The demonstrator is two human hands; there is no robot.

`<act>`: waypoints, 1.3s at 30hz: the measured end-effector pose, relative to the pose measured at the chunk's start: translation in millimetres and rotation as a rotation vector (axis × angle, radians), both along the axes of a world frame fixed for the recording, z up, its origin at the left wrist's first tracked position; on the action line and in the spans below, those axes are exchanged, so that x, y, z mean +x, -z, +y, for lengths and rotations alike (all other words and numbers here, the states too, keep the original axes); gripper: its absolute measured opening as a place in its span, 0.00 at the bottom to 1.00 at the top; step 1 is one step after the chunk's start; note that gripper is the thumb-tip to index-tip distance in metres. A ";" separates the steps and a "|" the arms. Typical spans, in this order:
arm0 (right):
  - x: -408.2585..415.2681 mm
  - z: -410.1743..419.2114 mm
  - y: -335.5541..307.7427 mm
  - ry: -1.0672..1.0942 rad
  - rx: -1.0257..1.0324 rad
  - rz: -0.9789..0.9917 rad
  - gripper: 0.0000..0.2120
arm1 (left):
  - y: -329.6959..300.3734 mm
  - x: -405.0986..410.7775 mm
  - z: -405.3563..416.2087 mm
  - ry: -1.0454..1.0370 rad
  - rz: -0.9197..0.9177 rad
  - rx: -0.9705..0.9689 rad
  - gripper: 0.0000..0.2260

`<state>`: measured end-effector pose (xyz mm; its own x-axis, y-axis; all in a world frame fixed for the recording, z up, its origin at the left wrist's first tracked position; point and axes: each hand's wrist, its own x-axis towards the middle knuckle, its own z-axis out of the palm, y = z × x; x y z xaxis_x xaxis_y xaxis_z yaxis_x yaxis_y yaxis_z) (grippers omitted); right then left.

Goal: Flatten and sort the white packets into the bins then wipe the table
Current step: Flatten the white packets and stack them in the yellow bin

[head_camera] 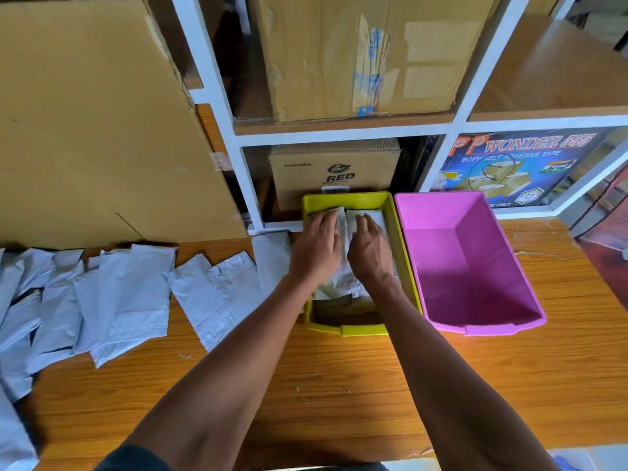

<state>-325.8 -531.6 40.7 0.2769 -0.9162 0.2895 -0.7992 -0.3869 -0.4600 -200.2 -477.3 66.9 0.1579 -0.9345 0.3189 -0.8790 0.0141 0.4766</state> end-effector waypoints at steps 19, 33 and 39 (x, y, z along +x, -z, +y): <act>215.0 209.6 9.5 -0.180 -0.126 -0.005 0.18 | 31.4 254.4 230.5 -0.225 -0.131 0.156 0.12; 283.1 212.0 72.0 -0.420 0.113 0.213 0.27 | 55.5 340.5 226.4 -0.312 -0.214 0.464 0.23; 315.9 197.1 104.6 -0.443 0.176 0.239 0.31 | 75.9 368.5 193.7 -0.268 -0.200 0.584 0.34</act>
